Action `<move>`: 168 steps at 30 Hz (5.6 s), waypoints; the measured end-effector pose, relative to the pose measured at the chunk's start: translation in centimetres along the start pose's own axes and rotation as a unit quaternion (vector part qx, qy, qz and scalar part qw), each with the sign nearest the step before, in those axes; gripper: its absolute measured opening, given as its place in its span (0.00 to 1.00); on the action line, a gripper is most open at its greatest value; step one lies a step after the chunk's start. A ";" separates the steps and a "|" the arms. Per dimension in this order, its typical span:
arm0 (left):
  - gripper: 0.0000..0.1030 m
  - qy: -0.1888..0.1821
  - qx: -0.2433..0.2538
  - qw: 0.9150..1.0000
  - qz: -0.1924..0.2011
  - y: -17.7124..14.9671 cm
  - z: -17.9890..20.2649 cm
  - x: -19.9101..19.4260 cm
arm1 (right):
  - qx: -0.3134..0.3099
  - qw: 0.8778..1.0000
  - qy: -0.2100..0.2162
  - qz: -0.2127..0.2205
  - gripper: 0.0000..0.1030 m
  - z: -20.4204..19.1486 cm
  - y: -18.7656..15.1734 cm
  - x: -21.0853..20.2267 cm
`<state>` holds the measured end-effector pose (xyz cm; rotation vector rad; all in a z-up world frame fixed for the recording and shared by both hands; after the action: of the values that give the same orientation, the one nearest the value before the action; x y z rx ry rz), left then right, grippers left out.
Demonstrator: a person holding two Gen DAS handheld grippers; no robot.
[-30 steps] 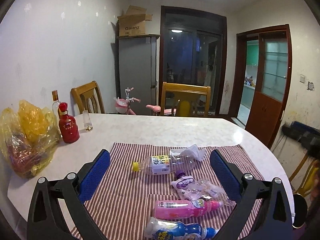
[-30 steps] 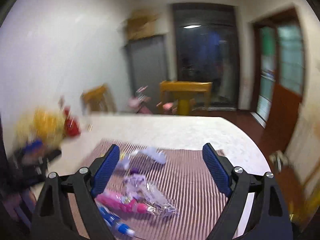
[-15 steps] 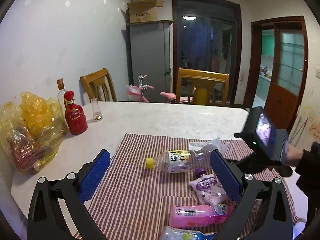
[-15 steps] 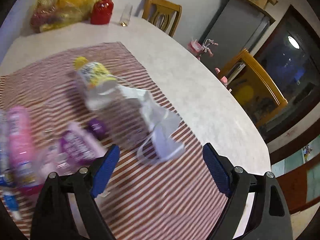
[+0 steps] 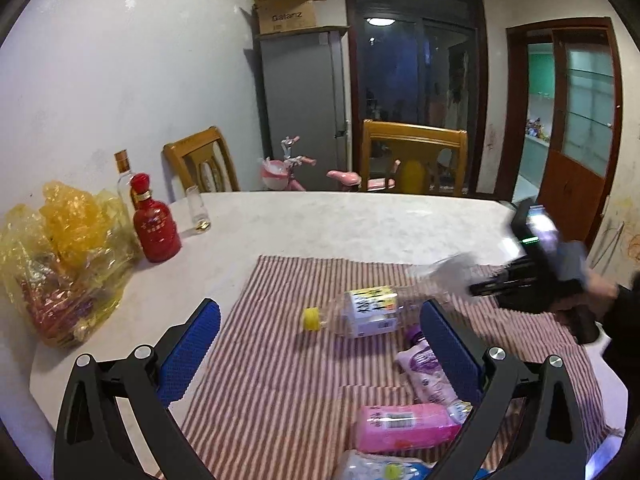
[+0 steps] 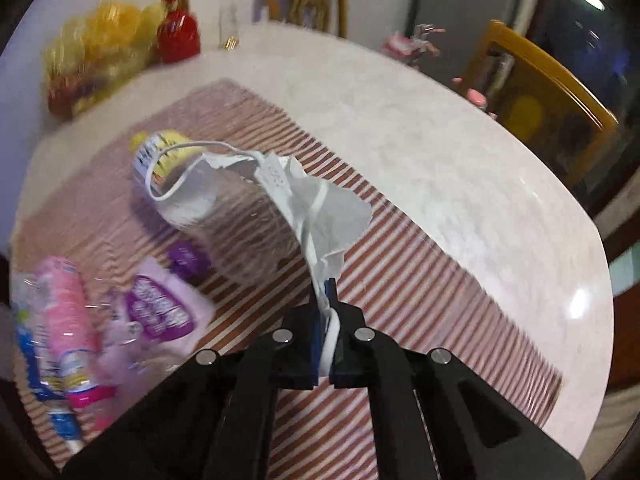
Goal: Collect trash
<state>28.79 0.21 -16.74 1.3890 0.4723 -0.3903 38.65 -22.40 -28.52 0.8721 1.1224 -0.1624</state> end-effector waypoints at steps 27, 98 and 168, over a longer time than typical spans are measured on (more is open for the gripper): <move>0.94 -0.147 0.086 0.934 -0.314 -16.6 18.9 11.1 | 0.305 0.923 -0.128 0.194 0.04 2.8 -16.8 -22.6; 0.03 -0.246 0.050 0.910 -0.330 -18.4 28.7 9.2 | 0.460 0.856 -0.186 0.144 0.03 4.6 -30.4 -24.6; 0.10 -0.435 0.188 0.834 -0.284 -18.0 39.1 -9.8 | 0.731 0.642 -0.229 -0.040 0.63 -2.9 -61.7 -24.9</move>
<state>14.44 -41.17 -22.09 1.2507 0.0212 -1.5939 -7.24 -69.19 -40.64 2.0379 0.3139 -1.4420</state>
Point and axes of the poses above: each gripper's, at about its wrist camera, not at the fingertips, and x roughly the way its jaws point, z to its right, y to its top, the point moved 10 cm from there along x, roughly the way its jaws point, and after that the axes turned 11 degrees about -x, right-handed, at the moved point
